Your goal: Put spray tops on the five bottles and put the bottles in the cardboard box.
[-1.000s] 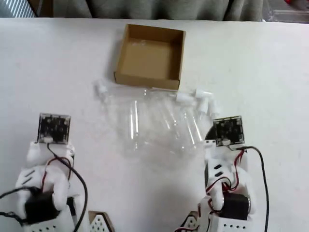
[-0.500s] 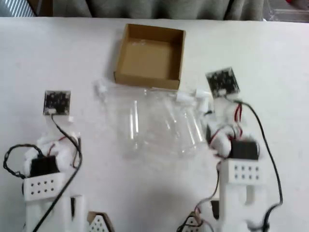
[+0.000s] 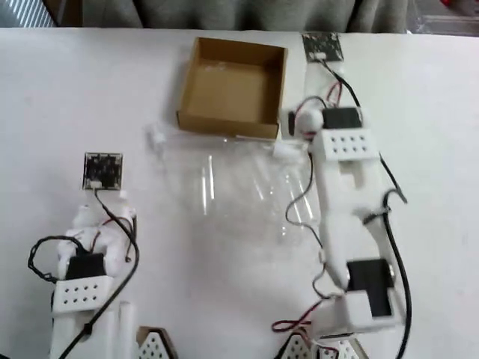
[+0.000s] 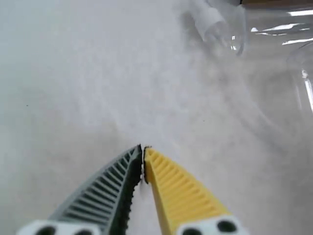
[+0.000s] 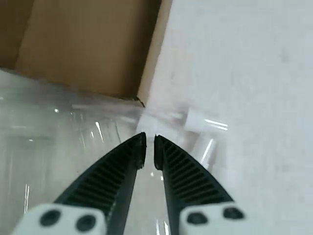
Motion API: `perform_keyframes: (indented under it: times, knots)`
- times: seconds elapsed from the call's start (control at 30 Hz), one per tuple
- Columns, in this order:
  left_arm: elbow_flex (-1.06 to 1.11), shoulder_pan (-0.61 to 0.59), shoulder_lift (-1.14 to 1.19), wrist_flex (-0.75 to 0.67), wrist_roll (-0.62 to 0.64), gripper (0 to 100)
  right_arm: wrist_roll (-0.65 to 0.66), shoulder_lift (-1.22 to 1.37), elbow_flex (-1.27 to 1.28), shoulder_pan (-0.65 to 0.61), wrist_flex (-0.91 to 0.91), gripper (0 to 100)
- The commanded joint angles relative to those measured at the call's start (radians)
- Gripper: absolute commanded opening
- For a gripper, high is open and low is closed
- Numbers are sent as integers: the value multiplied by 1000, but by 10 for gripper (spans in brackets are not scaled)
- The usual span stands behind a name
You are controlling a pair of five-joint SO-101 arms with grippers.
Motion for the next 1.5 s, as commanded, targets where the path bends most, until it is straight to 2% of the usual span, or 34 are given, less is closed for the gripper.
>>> perform_keyframes:
  times: [0.0, 0.1, 0.23, 0.3, 0.43, 0.57, 0.87, 0.97, 1.0, 1.07, 1.17, 1.33, 1.47]
  knots:
    - [-5, 10, -18, -23, 12, 24, -15, 150, -272, -36, 61, 22]
    - [-5, 10, -18, -23, 12, 41, -17, 300, -456, -48, 125, 22]
    - [-5, 10, -18, -23, 14, 141, -17, 490, -700, -39, 193, 30]
    - [-3, 10, -18, -23, 18, 167, -17, 573, -812, -39, 226, 79]
    - [9, 10, -22, -29, 15, 157, -17, 708, -1020, -42, 295, 176]
    - [9, 10, -22, -26, 14, 158, -17, 822, -1175, -39, 312, 163]
    - [12, 10, -22, -26, 12, 158, -9, 1033, -1304, -73, 308, 154]
    - [14, 10, -22, -26, 12, 158, -5, 1059, -1315, -88, 335, 45]
    - [14, 10, -22, -26, 12, 158, 14, 1064, -1315, -93, 337, 4]
    - [14, 10, -22, -26, 12, 158, 98, 1069, -1315, -104, 358, 43]
    - [14, 10, -22, -26, 12, 158, 222, 1061, -1315, -114, 421, 12]
    - [14, 10, -22, -28, 12, 158, 367, 1026, -1329, -108, 544, 17]
    - [14, 10, -22, -28, 12, 158, 410, 993, -1329, -84, 604, 17]
